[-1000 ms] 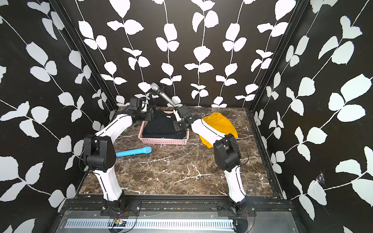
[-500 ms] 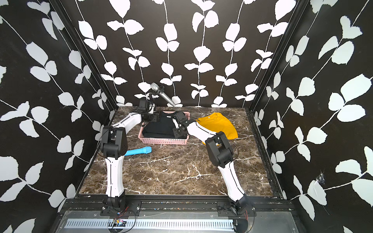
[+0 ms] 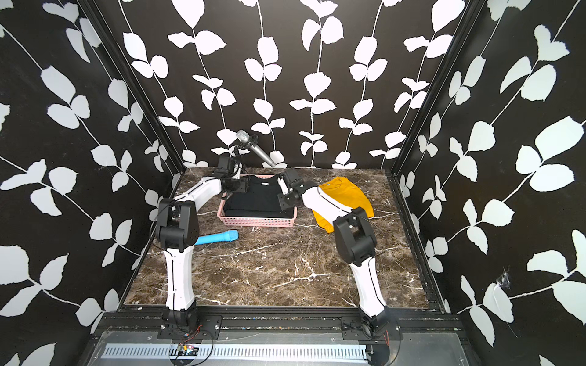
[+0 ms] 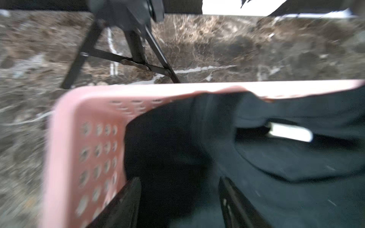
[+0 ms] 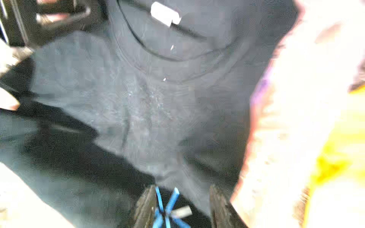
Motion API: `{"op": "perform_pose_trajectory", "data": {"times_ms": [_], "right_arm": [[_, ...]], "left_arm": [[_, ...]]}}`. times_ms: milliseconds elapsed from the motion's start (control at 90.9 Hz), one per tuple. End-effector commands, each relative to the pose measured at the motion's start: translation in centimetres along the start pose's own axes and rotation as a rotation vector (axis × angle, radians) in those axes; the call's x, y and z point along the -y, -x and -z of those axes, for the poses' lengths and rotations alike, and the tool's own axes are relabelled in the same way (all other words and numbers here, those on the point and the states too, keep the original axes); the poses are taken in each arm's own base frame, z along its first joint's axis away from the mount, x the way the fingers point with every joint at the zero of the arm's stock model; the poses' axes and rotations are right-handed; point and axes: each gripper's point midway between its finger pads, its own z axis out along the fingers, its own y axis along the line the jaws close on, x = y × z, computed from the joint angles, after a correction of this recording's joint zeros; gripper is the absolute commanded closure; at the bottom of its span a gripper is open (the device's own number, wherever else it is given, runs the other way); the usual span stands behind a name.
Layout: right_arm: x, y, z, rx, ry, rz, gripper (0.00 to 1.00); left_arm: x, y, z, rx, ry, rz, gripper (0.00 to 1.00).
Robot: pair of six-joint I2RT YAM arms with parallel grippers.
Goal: Put the folded t-shirts into the basket
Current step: Place the T-shirt in the bin, then move the T-shirt to the center of the board.
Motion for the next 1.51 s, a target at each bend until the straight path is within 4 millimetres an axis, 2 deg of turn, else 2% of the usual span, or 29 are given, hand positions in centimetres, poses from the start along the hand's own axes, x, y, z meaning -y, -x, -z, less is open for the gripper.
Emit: {"op": "perform_pose_trajectory", "data": {"times_ms": [0,132,253,418,572,638,715,902,957,1089,1177,1276,1408,1496], "right_arm": [[0.1,3.3,4.3,0.147,0.024,-0.014,0.51],[2.7,2.3,6.5,0.158,-0.033,-0.029,0.48],[6.9,-0.2,7.9,0.133,-0.166,-0.058,0.41],[11.9,-3.8,8.8,0.071,-0.358,-0.073,0.22],[15.8,-7.2,7.7,-0.056,-0.474,-0.084,0.18],[17.0,-8.6,6.6,-0.104,-0.451,-0.133,0.18],[17.6,-9.9,5.0,-0.128,-0.377,-0.204,0.19],[17.4,-12.1,2.6,-0.16,-0.258,-0.29,0.22],[17.3,-14.1,2.1,-0.199,-0.241,-0.318,0.24],[16.4,-16.7,2.1,-0.237,-0.201,-0.374,0.33],[16.0,-18.4,3.3,-0.273,-0.236,-0.41,0.43],[14.9,-20.9,4.6,-0.327,-0.301,-0.393,0.49],[11.5,-23.9,5.7,-0.393,-0.299,-0.344,0.52],[8.7,-24.5,7.0,-0.375,-0.262,-0.316,0.52]], "left_arm": [[1.6,3.8,6.8,0.148,-0.035,-0.001,0.34],[3.3,3.6,10.0,0.225,-0.092,0.007,0.32],[5.2,2.2,11.9,0.252,-0.169,0.011,0.3],[8.9,-0.3,13.4,0.255,-0.278,-0.031,0.25],[11.4,-3.1,13.6,0.232,-0.358,-0.06,0.23],[11.6,-3.9,13.5,0.233,-0.367,-0.05,0.23],[11.7,-4.7,13.2,0.227,-0.376,-0.038,0.23],[11.8,-6.7,12.0,0.165,-0.381,-0.025,0.23],[11.9,-7.1,11.9,0.154,-0.387,-0.022,0.23],[12.2,-7.9,12.1,0.141,-0.4,-0.017,0.24],[12.5,-8.5,12.3,0.134,-0.409,-0.017,0.23],[12.8,-9.1,12.5,0.131,-0.42,-0.017,0.24],[12.8,-9.9,12.7,0.122,-0.418,-0.016,0.24],[12.6,-10.4,13.0,0.117,-0.413,-0.016,0.23]]}}
